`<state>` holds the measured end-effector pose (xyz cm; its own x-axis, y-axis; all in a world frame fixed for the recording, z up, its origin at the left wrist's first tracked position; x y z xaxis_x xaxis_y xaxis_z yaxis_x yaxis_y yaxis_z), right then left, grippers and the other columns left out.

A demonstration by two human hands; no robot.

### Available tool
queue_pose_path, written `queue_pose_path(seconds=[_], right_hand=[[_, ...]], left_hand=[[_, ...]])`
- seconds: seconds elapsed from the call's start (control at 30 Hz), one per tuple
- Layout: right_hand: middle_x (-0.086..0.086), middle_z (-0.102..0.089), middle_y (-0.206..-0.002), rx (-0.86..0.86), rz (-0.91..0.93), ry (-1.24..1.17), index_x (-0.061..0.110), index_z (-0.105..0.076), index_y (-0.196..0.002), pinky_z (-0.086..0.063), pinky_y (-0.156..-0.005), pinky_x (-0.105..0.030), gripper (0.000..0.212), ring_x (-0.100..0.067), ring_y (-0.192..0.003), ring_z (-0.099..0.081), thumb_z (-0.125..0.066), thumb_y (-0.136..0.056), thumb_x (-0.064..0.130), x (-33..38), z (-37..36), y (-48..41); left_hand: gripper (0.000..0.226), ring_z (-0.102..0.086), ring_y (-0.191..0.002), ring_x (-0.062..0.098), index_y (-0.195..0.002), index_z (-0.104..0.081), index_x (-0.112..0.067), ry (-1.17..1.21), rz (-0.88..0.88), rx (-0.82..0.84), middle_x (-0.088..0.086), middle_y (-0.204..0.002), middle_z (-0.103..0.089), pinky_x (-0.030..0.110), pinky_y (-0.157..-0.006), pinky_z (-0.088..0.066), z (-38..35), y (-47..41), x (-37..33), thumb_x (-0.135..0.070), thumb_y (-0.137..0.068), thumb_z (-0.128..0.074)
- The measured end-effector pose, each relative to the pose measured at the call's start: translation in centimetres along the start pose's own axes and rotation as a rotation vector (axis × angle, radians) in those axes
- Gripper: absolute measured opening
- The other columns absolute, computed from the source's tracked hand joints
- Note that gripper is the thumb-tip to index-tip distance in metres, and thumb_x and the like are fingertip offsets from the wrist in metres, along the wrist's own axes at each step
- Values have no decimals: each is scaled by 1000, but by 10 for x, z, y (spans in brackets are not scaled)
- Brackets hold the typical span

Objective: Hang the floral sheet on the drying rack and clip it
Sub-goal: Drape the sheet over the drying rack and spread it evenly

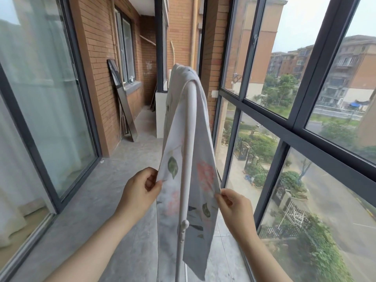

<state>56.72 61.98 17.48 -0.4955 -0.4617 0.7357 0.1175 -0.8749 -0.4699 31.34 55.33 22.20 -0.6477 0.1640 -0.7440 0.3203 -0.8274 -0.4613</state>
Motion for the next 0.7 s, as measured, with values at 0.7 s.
queue_pose_path(seconds=[0.7], right_hand=[[-5,-46,-55,233,-220,-315,24,-57,-82,-31,-53,-30,11,-13,-54,-40,-58,-93,25,-50,-31,45]], left_hand=[[28,-58,-81,39,-95,-61,-9,152,175,20,22,-85,-61,37,-69,-46,-33,67,34,-34,-85,-54]])
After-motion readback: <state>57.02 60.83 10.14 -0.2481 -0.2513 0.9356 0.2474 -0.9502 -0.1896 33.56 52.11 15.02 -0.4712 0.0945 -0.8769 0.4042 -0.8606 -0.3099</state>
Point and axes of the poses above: each hand's wrist, its own y-axis away from the middle knuckle, its own z-axis out of the back of the hand, x = y × z, the point moved 7 cm from there along -y, towards the middle knuckle
